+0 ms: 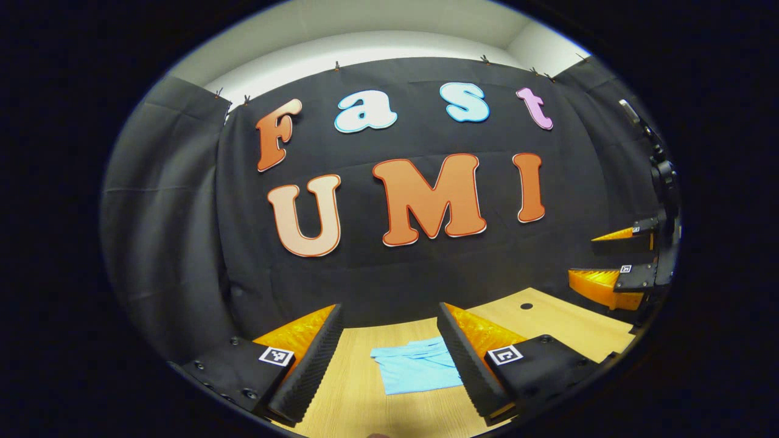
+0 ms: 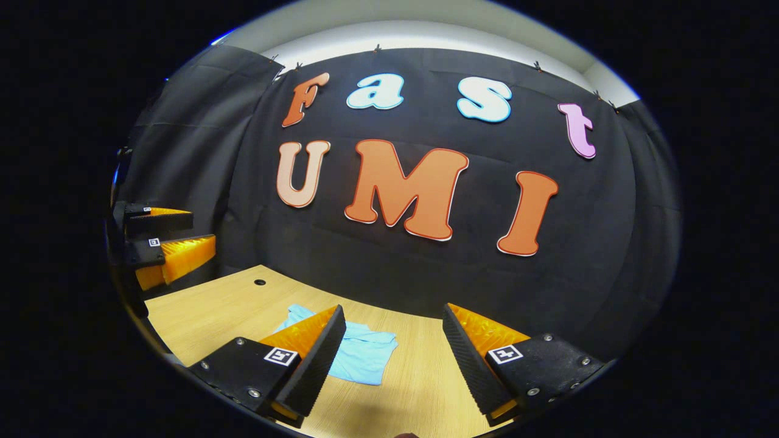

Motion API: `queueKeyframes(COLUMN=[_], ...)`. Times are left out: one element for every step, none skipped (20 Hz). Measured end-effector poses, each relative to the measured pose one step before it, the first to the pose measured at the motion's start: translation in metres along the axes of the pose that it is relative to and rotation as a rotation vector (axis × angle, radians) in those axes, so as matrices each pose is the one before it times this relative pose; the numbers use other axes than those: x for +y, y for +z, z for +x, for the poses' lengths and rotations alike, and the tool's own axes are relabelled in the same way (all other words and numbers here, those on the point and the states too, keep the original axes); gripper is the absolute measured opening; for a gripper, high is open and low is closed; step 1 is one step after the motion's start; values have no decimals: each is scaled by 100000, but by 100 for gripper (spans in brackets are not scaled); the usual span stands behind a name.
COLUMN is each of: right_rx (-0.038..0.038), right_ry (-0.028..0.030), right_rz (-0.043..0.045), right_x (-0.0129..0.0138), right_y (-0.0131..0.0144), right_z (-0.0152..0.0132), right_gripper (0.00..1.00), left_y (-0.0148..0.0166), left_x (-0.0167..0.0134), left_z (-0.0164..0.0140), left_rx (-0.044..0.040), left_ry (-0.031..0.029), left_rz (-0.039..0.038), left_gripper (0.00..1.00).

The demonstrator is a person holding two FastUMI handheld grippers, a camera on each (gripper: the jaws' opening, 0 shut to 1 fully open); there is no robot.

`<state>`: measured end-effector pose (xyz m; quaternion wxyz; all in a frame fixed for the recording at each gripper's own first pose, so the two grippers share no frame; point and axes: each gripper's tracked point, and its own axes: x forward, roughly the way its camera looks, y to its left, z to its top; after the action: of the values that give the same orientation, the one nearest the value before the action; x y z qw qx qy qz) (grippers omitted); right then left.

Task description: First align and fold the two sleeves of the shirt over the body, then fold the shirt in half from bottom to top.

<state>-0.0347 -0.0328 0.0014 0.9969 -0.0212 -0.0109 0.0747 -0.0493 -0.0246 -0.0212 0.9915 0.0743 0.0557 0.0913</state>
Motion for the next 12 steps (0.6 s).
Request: queueKeyframes(right_rx=[-769,-677,-1008,-968,-475,-341,195,39,321,-475,-545,-229], right_ry=[118,-550,-173,-408,44,-282,-383,-769,-791,-1532,0,522], right_rz=[175,915,1140,762,431,38,-22,361,679,1255,1447,1677], right_x=[272,194,263,254,247,189,-39,139,37,10,244,448], right_y=[22,83,86,-70,-128,-158,-152,-4,-48,26,89,105], right_z=[-734,-662,-621,-260,-583,-280,-221,-261,-131,-172,-87,-34], right_gripper=[98,98,98,98,98,98,98,98,98,98,98,98], left_y=[-308,107,371,239,333,-126,-178,-560,-300,-261,-11,-207], left_x=[-169,-195,-99,140,176,101,-66,156,85,134,152,-115], left_z=[-855,-1008,-888,-529,-521,-484,-365,-203,-64,-31,38,205], left_rx=[-616,-1365,-2515,-2467,-2149,-867,118,1074,765,-15,-507,544], left_ry=[195,311,210,320,753,284,189,-9,213,360,-26,-922], left_rz=[-238,-683,-178,516,900,-60,-1039,-2069,-1812,-1744,-1664,-1213], left_gripper=[100,100,100,100,100,100,98,100,100,99,99,100])
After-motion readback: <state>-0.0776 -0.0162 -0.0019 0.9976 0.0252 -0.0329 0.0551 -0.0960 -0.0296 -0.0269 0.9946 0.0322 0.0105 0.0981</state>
